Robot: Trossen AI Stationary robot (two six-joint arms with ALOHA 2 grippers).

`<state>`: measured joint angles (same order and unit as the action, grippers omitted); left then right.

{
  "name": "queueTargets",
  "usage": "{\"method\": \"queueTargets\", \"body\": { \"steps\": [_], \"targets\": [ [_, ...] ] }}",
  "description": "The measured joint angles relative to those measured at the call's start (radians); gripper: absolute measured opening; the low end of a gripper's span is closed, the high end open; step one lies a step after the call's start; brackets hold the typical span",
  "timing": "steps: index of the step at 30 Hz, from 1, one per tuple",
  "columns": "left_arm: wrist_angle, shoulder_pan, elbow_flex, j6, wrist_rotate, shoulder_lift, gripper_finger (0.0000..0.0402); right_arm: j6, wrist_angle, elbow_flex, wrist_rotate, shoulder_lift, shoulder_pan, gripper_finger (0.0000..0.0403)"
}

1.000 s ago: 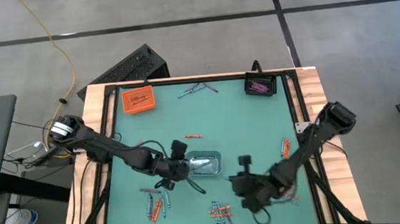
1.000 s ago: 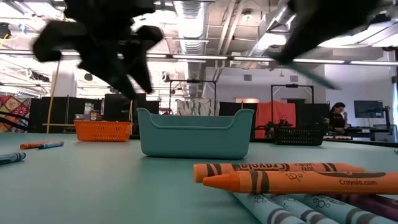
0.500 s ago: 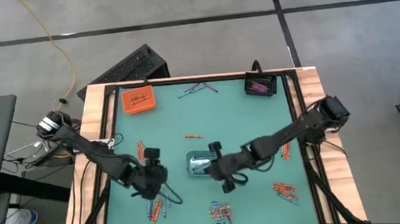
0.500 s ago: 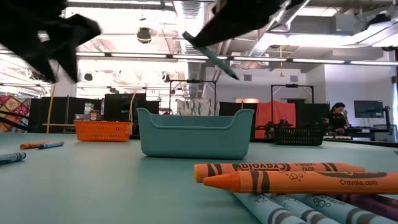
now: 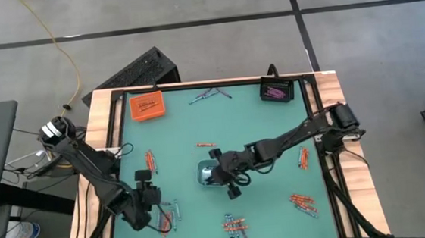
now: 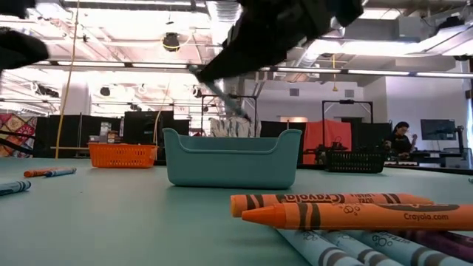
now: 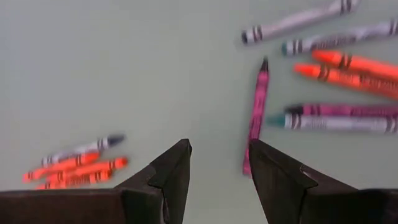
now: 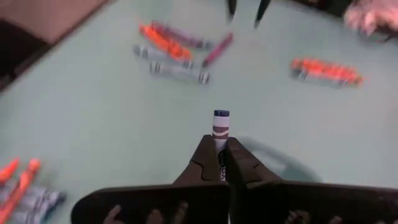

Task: Sort crayons
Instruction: Put the blue crayon into the blue bin

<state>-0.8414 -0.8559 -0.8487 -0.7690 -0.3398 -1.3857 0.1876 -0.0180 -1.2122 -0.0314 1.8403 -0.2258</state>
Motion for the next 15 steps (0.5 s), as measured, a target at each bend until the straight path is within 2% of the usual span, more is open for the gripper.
{"method": "queueTargets", "body": {
  "steps": [6, 15],
  "targets": [
    [-0.015, -0.067, 0.031, -0.106, 0.003, -0.001, 0.0153, 0.011, -0.009, -0.015, 0.005, 0.032, 0.014, 0.0000],
    [0.054, -0.082, 0.093, -0.156, -0.005, -0.002, 0.0153, -0.029, 0.029, -0.014, 0.005, 0.032, 0.038, 0.0007]
  ]
}}
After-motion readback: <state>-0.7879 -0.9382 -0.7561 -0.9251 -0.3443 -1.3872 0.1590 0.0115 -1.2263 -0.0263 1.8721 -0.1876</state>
